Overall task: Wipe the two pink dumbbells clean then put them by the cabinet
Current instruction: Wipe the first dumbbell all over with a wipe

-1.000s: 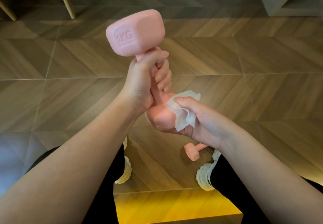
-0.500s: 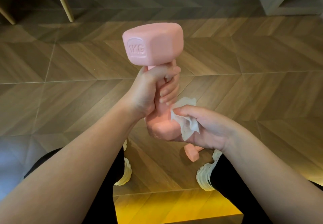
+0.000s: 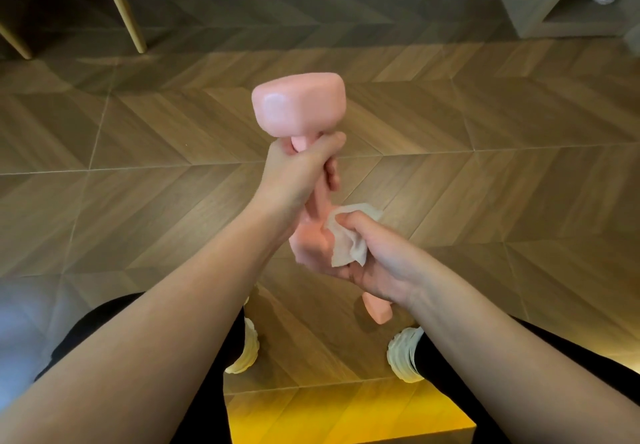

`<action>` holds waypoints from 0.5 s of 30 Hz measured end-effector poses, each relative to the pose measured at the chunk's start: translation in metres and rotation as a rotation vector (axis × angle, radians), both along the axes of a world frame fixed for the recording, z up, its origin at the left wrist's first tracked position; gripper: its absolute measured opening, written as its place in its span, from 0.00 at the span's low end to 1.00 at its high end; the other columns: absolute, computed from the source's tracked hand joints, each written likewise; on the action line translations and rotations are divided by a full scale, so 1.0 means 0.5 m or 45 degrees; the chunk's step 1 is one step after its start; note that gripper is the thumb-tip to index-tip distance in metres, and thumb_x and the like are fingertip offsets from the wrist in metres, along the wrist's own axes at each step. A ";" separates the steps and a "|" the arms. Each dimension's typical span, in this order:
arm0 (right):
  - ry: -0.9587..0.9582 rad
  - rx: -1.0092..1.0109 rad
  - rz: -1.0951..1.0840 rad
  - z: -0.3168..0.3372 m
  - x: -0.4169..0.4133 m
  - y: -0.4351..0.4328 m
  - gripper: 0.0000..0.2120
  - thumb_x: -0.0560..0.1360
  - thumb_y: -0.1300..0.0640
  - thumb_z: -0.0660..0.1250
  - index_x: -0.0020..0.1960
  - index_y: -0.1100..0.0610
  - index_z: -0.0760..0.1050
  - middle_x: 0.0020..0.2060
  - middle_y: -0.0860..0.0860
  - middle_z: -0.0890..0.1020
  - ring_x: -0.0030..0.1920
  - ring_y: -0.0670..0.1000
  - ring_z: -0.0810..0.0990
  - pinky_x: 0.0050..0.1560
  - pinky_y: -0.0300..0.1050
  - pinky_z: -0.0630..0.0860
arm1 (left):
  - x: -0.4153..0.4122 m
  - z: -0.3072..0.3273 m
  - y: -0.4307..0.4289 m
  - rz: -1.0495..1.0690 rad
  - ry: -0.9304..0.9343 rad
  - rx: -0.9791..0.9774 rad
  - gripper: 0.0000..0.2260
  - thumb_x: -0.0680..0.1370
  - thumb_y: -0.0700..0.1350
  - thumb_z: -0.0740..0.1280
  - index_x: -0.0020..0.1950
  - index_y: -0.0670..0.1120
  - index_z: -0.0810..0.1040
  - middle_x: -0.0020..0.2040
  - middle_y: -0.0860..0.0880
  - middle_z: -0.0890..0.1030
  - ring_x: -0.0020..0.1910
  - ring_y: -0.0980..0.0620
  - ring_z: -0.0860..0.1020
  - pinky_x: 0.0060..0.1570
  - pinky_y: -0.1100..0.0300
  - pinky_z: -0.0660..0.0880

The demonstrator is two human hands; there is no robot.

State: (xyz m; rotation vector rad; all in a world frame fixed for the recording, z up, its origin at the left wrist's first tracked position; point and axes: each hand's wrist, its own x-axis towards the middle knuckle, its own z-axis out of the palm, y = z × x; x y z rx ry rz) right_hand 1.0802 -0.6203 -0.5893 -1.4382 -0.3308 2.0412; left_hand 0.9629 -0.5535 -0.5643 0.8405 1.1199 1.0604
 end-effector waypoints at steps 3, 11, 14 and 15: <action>-0.062 0.042 -0.025 -0.007 -0.009 -0.004 0.10 0.80 0.61 0.61 0.59 0.62 0.75 0.48 0.59 0.85 0.51 0.57 0.83 0.61 0.60 0.76 | 0.003 -0.009 0.003 0.151 0.022 -0.104 0.17 0.73 0.42 0.71 0.27 0.48 0.70 0.22 0.49 0.67 0.22 0.50 0.66 0.29 0.57 0.65; -0.112 -0.005 -0.056 -0.007 -0.020 0.006 0.09 0.82 0.58 0.60 0.56 0.59 0.78 0.45 0.57 0.85 0.46 0.55 0.84 0.48 0.57 0.83 | 0.016 -0.003 -0.010 -0.021 0.073 0.078 0.14 0.67 0.40 0.68 0.26 0.47 0.66 0.18 0.50 0.64 0.19 0.51 0.61 0.25 0.62 0.62; -0.066 0.030 -0.004 -0.004 -0.006 0.003 0.13 0.82 0.59 0.60 0.62 0.63 0.75 0.56 0.63 0.83 0.53 0.58 0.81 0.63 0.64 0.75 | 0.003 0.006 -0.001 0.016 0.005 0.032 0.13 0.68 0.40 0.67 0.27 0.47 0.65 0.20 0.50 0.63 0.20 0.50 0.61 0.25 0.60 0.61; -0.053 0.044 0.005 -0.004 -0.004 0.001 0.13 0.82 0.58 0.60 0.63 0.63 0.74 0.59 0.64 0.81 0.55 0.59 0.79 0.68 0.65 0.70 | -0.002 0.009 0.002 0.016 -0.027 0.014 0.14 0.68 0.40 0.67 0.26 0.47 0.66 0.20 0.50 0.63 0.20 0.51 0.61 0.25 0.60 0.62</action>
